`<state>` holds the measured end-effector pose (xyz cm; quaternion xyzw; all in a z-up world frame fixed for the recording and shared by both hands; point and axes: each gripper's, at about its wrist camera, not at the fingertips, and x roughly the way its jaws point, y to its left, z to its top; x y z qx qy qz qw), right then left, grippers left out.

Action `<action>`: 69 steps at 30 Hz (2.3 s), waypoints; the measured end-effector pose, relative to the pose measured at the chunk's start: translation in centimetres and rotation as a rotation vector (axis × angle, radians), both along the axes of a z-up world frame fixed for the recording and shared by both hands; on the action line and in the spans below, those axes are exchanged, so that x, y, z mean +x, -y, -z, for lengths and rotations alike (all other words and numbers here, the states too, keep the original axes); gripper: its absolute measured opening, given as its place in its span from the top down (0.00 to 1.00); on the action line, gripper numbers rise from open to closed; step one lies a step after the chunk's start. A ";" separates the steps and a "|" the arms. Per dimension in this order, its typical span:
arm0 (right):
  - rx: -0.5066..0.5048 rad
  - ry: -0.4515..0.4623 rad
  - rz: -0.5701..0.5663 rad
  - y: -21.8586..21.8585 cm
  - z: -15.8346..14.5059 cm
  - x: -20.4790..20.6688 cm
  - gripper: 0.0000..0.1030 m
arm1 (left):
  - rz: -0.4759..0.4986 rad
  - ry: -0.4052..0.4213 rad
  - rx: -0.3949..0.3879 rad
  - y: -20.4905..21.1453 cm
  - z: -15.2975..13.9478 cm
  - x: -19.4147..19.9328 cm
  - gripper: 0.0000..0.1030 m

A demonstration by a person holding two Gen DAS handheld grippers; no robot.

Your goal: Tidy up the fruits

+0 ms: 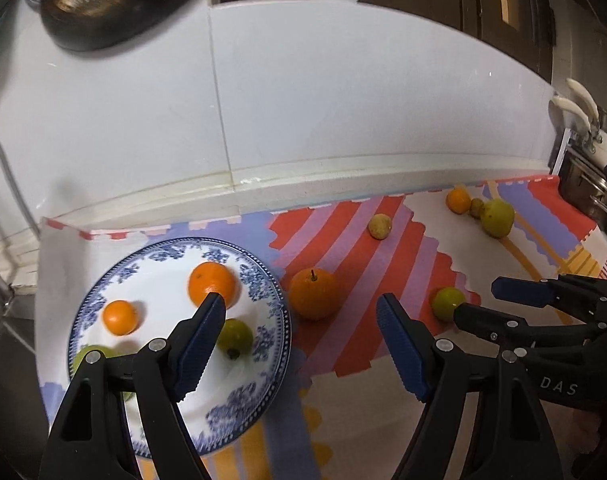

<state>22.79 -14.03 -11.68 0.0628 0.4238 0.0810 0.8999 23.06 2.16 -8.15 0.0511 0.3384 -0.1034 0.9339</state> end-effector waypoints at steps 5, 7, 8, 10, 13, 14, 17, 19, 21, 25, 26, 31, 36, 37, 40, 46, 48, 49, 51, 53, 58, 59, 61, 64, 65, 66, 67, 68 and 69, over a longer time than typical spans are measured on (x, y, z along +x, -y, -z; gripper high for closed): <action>0.014 -0.028 0.014 -0.1 1.0 1.1 0.51 | 0.004 -0.048 -0.003 0.1 1.4 2.1 0.29; 0.018 -0.038 0.018 -0.2 1.4 1.4 0.51 | 0.007 -0.061 -0.005 0.2 1.8 2.7 0.29; 0.020 -0.041 0.018 -0.2 1.6 1.5 0.51 | 0.007 -0.065 -0.003 0.3 2.0 2.9 0.29; 0.022 -0.049 0.017 -0.3 1.9 1.7 0.53 | 0.007 -0.071 -0.001 0.5 2.3 3.2 0.30; 0.028 -0.055 0.014 -0.3 2.3 1.9 0.54 | 0.002 -0.072 0.007 0.8 2.6 3.6 0.31; 0.029 -0.057 0.014 -0.3 2.5 2.0 0.55 | -0.002 -0.075 0.010 0.9 2.7 3.8 0.32; 0.037 -0.066 0.014 -0.2 2.8 2.3 0.58 | -0.006 -0.092 0.006 1.0 3.1 4.3 0.36; 0.037 -0.067 0.015 -0.3 2.9 2.4 0.59 | -0.007 -0.099 0.009 1.2 3.4 4.6 0.36; 0.039 -0.066 0.014 -0.3 2.9 2.5 0.60 | -0.006 -0.107 0.015 1.5 3.7 4.8 0.37; 0.037 -0.064 0.016 -0.3 3.0 2.6 0.64 | -0.001 -0.134 0.027 1.9 4.2 5.4 0.42; 0.037 -0.063 0.017 -0.3 3.1 2.6 0.65 | 0.000 -0.137 0.030 2.0 4.3 5.4 0.43; 0.044 -0.063 0.016 -0.2 3.1 2.7 0.70 | -0.001 -0.125 0.053 2.4 4.2 5.7 0.58; 0.049 -0.062 0.019 -0.1 3.2 2.6 0.71 | 0.013 -0.128 0.050 2.5 4.1 5.7 0.60; 0.049 -0.062 0.019 0.0 3.2 2.6 0.71 | 0.015 -0.131 0.045 2.5 4.1 5.7 0.61; 0.054 -0.062 0.019 0.0 3.2 2.6 0.71 | 0.027 -0.139 0.016 2.3 3.6 5.3 0.61; 0.069 -0.041 0.003 0.0 2.5 2.2 0.71 | 0.015 -0.127 -0.012 1.8 2.1 4.0 0.61; 0.073 -0.031 -0.004 0.0 2.1 2.0 0.71 | 0.011 -0.118 -0.019 1.6 1.5 3.6 0.61; 0.073 -0.025 -0.006 -0.1 1.8 1.9 0.71 | 0.008 -0.111 -0.025 1.5 1.1 3.3 0.61; 0.076 -0.014 -0.013 -0.1 1.3 1.7 0.71 | 0.002 -0.101 -0.034 1.2 0.5 2.8 0.61; 0.079 -0.002 -0.021 -0.2 0.7 1.4 0.71 | -0.006 -0.086 -0.042 0.9 -0.2 2.3 0.61; 0.079 0.043 -0.052 -1.0 -1.4 0.8 0.71 | -0.031 -0.059 -0.063 -0.1 -1.8 1.0 0.61; 0.079 0.052 -0.058 -1.2 -1.8 0.7 0.71 | -0.036 -0.052 -0.065 -0.4 -2.2 0.7 0.61; 0.083 0.077 -0.077 -1.7 -2.8 0.5 0.71 | -0.045 -0.035 -0.074 -1.1 -2.9 0.0 0.61; 0.082 0.110 -0.102 -2.6 -4.0 0.2 0.71 | -0.060 -0.009 -0.093 -2.1 -4.0 -0.9 0.61; 0.084 0.119 -0.111 -2.9 -4.4 0.1 0.71 | -0.066 0.000 -0.095 -2.4 -4.3 -1.2 0.61; 0.087 0.129 -0.120 -3.2 -4.8 0.0 0.71 | -0.073 0.008 -0.096 -2.7 -4.6 -1.4 0.61; 0.090 0.138 -0.129 -3.5 -5.2 -0.1 0.71 | -0.080 0.014 -0.097 -3.1 -4.9 -1.6 0.61; 0.091 0.147 -0.138 -3.8 -5.5 -0.1 0.71 | -0.087 0.019 -0.097 -3.4 -5.1 -1.7 0.61; 0.091 0.155 -0.150 -4.2 -5.8 0.0 0.71 | -0.098 0.026 -0.096 -3.9 -5.4 -1.9 0.61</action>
